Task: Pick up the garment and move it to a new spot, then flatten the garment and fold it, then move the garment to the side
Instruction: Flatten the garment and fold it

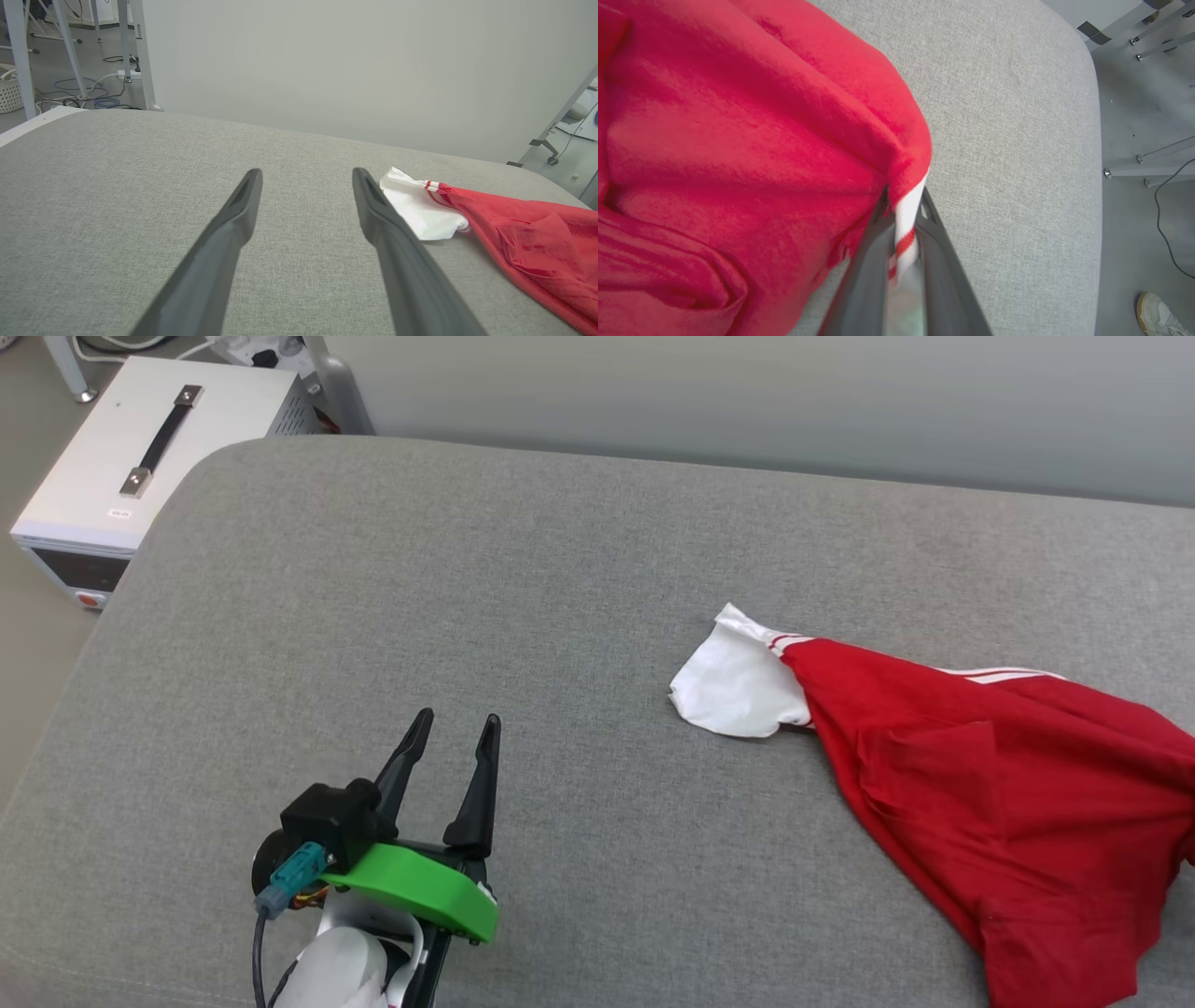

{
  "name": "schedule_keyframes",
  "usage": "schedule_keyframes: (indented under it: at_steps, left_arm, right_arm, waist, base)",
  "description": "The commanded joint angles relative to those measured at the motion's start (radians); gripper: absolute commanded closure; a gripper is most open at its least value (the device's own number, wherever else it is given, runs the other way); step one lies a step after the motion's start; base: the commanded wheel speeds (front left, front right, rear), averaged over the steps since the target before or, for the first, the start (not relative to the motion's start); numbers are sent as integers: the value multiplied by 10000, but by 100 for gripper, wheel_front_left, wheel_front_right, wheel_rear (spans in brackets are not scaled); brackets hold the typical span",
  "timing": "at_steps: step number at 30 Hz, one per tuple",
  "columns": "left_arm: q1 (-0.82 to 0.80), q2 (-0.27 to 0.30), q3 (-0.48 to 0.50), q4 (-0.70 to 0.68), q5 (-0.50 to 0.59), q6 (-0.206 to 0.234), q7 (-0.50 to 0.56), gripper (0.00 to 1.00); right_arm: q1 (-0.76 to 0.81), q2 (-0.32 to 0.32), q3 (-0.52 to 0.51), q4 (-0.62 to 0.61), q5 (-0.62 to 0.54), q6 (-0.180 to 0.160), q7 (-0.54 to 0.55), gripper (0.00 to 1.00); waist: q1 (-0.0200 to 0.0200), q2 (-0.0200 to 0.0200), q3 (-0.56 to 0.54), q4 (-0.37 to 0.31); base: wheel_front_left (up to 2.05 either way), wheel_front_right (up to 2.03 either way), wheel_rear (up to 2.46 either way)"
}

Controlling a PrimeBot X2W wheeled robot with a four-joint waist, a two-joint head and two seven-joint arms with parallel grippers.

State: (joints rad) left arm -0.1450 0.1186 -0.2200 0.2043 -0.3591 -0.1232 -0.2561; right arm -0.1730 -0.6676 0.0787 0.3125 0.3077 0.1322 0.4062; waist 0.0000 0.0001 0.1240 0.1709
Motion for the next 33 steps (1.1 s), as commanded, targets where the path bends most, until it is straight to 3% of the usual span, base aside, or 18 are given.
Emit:
schedule_keyframes:
  at_steps: [1,2,3,8,15,25,33]
  left_arm:
    - [-164,-47,-13,30,37,-57,-57,0]
    - [-193,-43,-25,49,33,-59,-57,0]
    - [-211,-36,-30,59,28,-61,-57,0]
    - [-266,10,-12,153,2,-66,-57,0]
    - [-176,80,15,250,-31,-70,-57,0]
    - [147,123,-76,204,-73,-73,-57,0]
    - [453,91,-197,120,-111,-74,-57,0]
  right_arm:
    - [-198,156,-80,337,-90,-15,-241,93]
    - [-280,253,-86,635,-148,-15,-405,60]
    - [-352,324,-105,872,-212,-15,-532,0]
    - [-836,798,-156,1729,-377,-15,-1399,0]
    - [-1074,1339,-149,1606,-260,-15,-2602,0]
    - [-385,2181,-575,-204,-138,-15,-3599,0]
    - [1178,3605,-1394,-2175,-299,-15,-3352,0]
  waist:
    - [0,-1,146,60]
    - [0,-1,178,69]
    - [0,-1,201,70]
    - [0,-1,208,-64]
    - [0,-1,-245,-545]
    - [0,-1,-1056,-1109]
    - [0,-1,-1303,-1268]
  base:
    - [0,0,0]
    - [0,0,0]
    - [0,0,0]
    - [0,0,0]
    - [0,0,0]
    - [0,0,0]
    - [0,0,0]
